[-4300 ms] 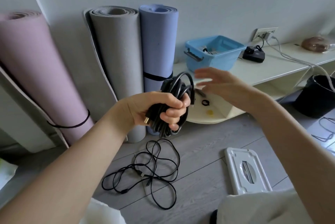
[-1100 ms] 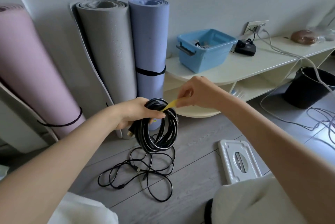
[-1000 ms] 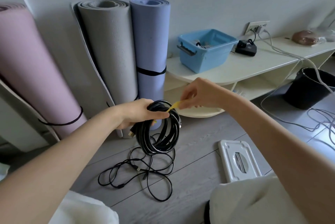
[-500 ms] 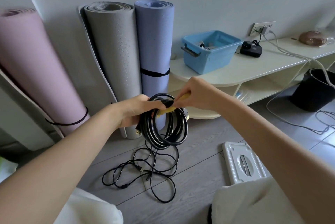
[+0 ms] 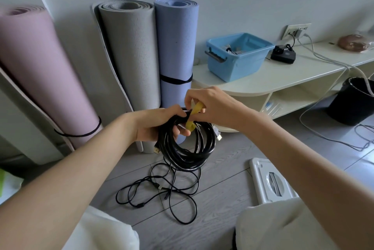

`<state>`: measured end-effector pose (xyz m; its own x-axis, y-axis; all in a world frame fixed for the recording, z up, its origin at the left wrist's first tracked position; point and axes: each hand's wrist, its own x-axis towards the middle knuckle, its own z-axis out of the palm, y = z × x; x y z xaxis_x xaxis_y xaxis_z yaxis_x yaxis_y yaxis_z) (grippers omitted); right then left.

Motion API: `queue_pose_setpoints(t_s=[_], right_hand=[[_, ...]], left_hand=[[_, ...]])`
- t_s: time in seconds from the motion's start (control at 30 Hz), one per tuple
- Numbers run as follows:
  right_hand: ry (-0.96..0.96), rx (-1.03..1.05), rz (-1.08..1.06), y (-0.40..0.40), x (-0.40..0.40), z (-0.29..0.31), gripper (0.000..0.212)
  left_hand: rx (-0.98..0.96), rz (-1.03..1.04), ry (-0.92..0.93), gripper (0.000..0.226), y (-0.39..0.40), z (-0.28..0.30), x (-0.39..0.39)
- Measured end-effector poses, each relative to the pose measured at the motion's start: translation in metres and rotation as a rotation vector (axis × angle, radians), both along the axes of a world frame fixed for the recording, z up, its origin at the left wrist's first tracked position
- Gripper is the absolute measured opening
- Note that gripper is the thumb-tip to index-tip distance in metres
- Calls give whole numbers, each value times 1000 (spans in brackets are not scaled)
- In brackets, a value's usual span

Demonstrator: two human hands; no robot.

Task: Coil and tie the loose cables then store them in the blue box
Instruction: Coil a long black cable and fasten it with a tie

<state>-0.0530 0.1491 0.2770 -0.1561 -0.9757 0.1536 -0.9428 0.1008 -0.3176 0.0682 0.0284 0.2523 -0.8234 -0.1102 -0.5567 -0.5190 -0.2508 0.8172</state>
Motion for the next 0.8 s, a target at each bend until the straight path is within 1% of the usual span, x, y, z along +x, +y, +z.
queue_pose_setpoints(t_s=[0.1, 0.23, 0.33, 0.47, 0.57, 0.63, 0.7, 0.8], right_hand=[[34, 22, 10, 0, -2, -1, 30], [30, -64, 25, 1, -8, -4, 34], [37, -86, 58, 0, -9, -9, 33], [33, -106, 70, 0, -10, -13, 28], [-15, -102, 52, -1, -9, -15, 35], [-32, -66, 47, -2, -7, -14, 35], [-42, 20, 15, -2, -6, -11, 36], [-79, 144, -11, -1, -4, -10, 42]], left_hand=[[25, 59, -1, 31, -2, 1, 0], [11, 27, 2, 30, -4, 2, 1], [23, 54, 2, 33, -1, 4, 0], [27, 84, -28, 23, 3, 5, -4], [39, 106, -63, 17, 0, 3, -5], [46, 103, -81, 16, -2, 2, -6], [34, 92, -93, 16, -2, 1, -6], [-35, 57, -135, 14, 0, -4, -6]])
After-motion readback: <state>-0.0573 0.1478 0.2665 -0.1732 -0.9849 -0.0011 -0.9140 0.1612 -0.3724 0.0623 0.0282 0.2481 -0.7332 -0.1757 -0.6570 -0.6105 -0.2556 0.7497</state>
